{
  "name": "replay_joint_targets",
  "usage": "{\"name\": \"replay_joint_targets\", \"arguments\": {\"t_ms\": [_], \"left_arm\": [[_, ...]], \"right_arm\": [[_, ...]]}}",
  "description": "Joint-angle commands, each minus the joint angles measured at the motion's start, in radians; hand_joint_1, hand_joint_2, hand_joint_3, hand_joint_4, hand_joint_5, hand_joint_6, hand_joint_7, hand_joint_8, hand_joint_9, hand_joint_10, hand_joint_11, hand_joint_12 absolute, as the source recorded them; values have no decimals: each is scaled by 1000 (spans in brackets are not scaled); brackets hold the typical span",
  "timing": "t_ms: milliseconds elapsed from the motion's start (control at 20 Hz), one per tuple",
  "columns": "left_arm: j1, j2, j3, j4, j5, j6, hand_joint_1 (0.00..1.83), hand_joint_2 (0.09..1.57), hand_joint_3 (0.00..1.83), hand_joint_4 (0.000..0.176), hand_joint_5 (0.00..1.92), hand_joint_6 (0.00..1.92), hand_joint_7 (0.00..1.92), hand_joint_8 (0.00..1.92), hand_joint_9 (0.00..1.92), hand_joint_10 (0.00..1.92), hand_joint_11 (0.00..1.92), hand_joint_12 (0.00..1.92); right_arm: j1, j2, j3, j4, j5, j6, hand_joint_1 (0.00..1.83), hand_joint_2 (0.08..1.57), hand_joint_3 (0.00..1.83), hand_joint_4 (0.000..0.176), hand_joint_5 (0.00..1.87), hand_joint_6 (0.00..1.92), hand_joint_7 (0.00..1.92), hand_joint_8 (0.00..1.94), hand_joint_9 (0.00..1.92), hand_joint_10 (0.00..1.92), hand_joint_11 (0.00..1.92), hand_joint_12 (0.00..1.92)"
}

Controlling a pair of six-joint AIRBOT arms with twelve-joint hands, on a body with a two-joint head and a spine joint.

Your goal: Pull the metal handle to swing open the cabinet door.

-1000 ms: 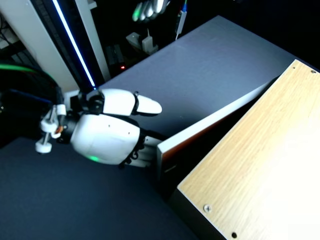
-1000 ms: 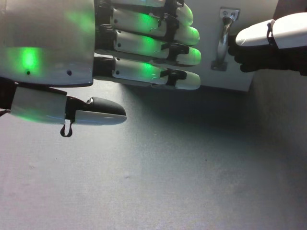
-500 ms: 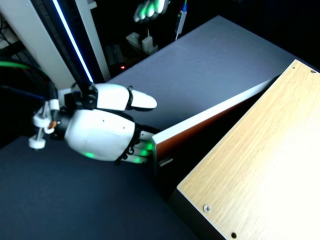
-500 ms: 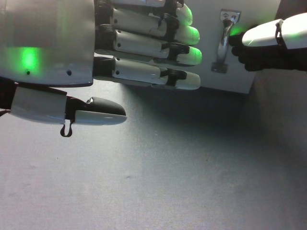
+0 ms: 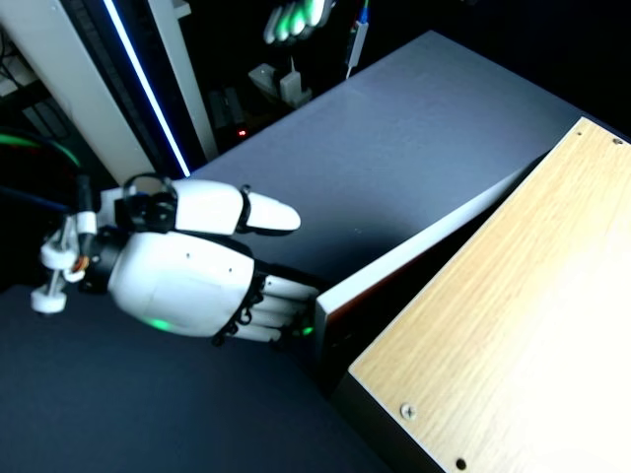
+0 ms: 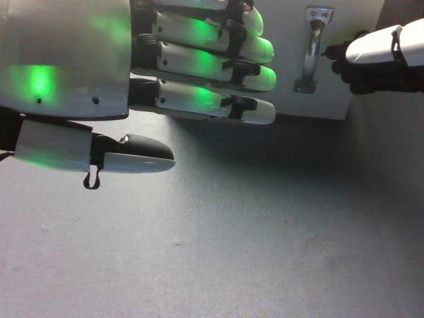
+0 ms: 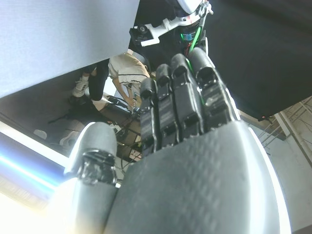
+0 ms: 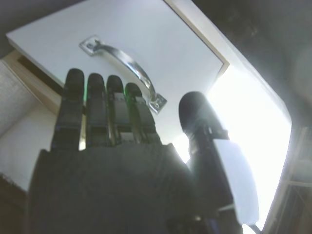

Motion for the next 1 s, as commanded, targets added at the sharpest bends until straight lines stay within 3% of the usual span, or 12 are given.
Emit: {"name": "replay_joint_targets", "arguments": {"t_ms": [0, 950], "left_arm": [[-9, 7, -4, -97, -20, 6, 0, 1571, 102, 0, 331, 2, 329, 1, 293, 2, 0, 738], [-9, 7, -4, -97, -20, 6, 0, 1571, 104, 0, 329, 6, 328, 5, 296, 3, 0, 716]], "right_arm": [[10, 10, 4, 20, 45, 12, 0, 1571, 94, 0, 67, 0, 89, 1, 81, 3, 0, 319], [1, 22, 36, -73, 134, 12, 0, 1571, 109, 0, 67, 0, 91, 0, 80, 0, 0, 331]]}}
